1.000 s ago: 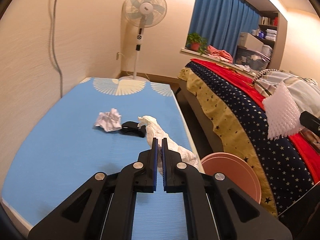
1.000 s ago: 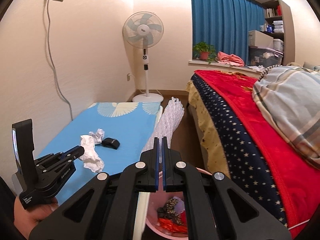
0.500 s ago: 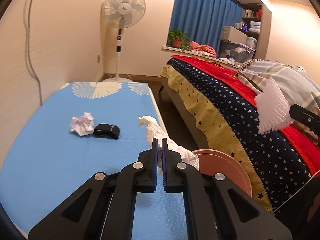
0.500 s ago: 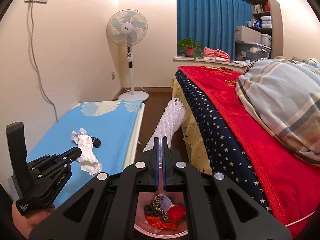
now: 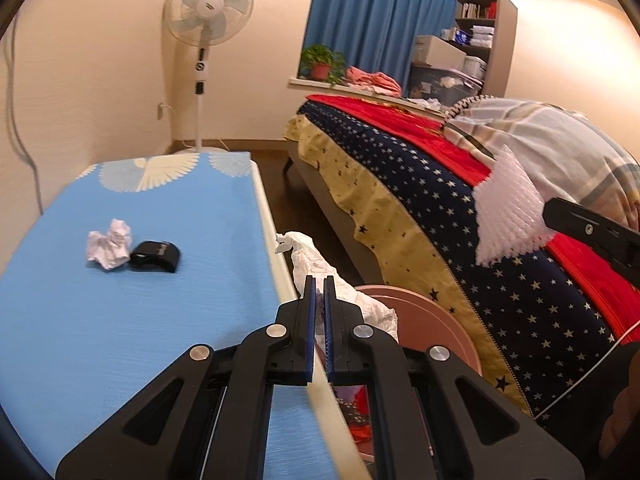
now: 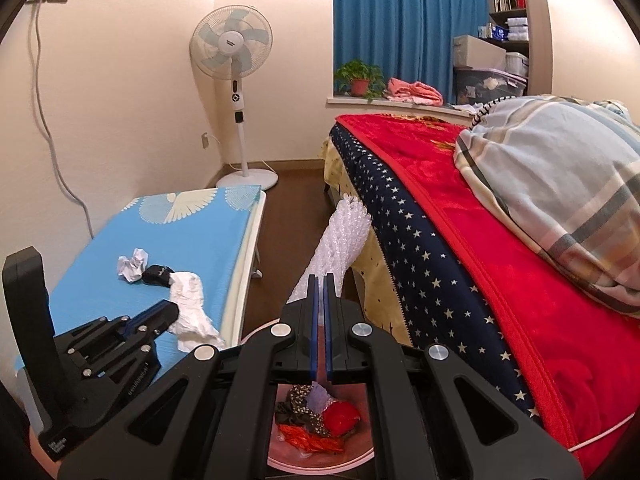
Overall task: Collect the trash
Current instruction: 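Carry the tissue and bubble-wrap cone toward the pink bucket, then open the left tool over the bucket while the right tool opens to drop the bubble wrap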
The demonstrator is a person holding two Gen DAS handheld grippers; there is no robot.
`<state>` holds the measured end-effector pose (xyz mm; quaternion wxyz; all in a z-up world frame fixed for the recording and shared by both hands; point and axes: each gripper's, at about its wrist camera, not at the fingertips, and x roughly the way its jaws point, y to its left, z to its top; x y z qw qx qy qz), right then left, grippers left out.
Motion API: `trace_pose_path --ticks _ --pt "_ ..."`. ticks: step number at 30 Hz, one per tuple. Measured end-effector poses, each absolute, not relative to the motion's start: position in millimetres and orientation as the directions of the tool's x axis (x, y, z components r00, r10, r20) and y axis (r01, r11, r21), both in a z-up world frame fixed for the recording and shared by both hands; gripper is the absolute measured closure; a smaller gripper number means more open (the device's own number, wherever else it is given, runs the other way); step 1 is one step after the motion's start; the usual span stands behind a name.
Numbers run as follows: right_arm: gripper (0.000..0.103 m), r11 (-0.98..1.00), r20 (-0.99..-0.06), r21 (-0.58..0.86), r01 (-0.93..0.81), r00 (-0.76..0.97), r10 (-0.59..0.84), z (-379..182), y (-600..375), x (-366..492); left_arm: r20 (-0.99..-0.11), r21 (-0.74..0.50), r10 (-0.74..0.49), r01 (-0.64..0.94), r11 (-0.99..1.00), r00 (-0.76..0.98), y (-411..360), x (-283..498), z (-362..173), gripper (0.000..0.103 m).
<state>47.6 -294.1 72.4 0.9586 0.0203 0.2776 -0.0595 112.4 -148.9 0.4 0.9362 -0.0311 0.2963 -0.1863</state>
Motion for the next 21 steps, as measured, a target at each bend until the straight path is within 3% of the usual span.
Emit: trace_pose_path --ticks 21 --pt "0.100 0.986 -0.567 0.009 0.166 0.813 -0.132 62.5 -304.3 53.3 -0.610 -0.180 -0.429 0.411 0.894 0.666 -188.6 120.4 -28.9 0.099"
